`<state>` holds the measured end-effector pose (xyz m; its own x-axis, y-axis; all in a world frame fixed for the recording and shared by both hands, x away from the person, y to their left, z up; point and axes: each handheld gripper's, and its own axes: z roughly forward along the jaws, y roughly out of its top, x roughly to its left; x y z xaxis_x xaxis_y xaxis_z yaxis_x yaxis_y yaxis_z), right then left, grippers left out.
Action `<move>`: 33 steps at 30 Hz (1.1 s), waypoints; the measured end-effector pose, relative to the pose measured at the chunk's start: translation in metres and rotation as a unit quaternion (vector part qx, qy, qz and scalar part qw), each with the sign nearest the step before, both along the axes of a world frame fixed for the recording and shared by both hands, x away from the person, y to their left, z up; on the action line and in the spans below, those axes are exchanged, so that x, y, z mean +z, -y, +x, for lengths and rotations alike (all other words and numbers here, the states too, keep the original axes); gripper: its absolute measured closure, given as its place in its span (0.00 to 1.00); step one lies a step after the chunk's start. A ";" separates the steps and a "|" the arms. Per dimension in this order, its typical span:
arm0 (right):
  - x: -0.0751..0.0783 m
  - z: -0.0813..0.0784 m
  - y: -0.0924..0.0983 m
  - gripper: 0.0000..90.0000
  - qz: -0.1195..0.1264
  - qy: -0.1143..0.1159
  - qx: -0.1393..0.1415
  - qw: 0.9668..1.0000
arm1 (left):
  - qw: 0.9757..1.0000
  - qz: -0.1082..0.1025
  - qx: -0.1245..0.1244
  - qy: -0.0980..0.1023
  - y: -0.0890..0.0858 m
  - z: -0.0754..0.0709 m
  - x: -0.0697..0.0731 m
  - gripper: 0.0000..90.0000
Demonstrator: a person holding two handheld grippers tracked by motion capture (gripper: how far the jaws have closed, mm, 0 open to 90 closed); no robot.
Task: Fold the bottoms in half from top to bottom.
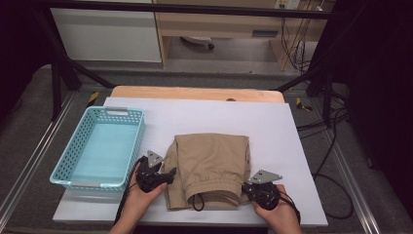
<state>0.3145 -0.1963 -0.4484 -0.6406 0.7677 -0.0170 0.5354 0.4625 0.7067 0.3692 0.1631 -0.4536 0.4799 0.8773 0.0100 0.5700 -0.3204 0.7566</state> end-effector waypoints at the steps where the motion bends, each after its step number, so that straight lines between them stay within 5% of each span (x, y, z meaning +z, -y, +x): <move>1: 0.000 0.000 0.000 0.96 0.000 0.000 0.000 1.000 | 1.000 0.000 0.002 -0.003 0.000 0.002 -0.002 0.30; 8: -0.001 0.001 0.000 0.96 0.000 -0.002 0.003 1.000 | 1.000 -0.010 -0.007 -0.011 0.000 0.005 -0.004 0.36; 19: -0.001 0.001 -0.001 0.96 0.000 -0.001 0.006 1.000 | 0.999 -0.026 -0.040 -0.007 0.004 0.001 -0.004 0.92; 33: 0.000 0.001 -0.009 0.97 0.004 -0.002 0.019 1.000 | 0.999 -0.019 -0.020 0.029 -0.004 -0.003 0.009 0.98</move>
<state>0.3153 -0.1877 -0.4481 -0.6699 0.7424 -0.0087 0.5198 0.4774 0.7085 0.3667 0.1668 -0.4451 0.5145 0.8574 0.0057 0.5126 -0.3129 0.7996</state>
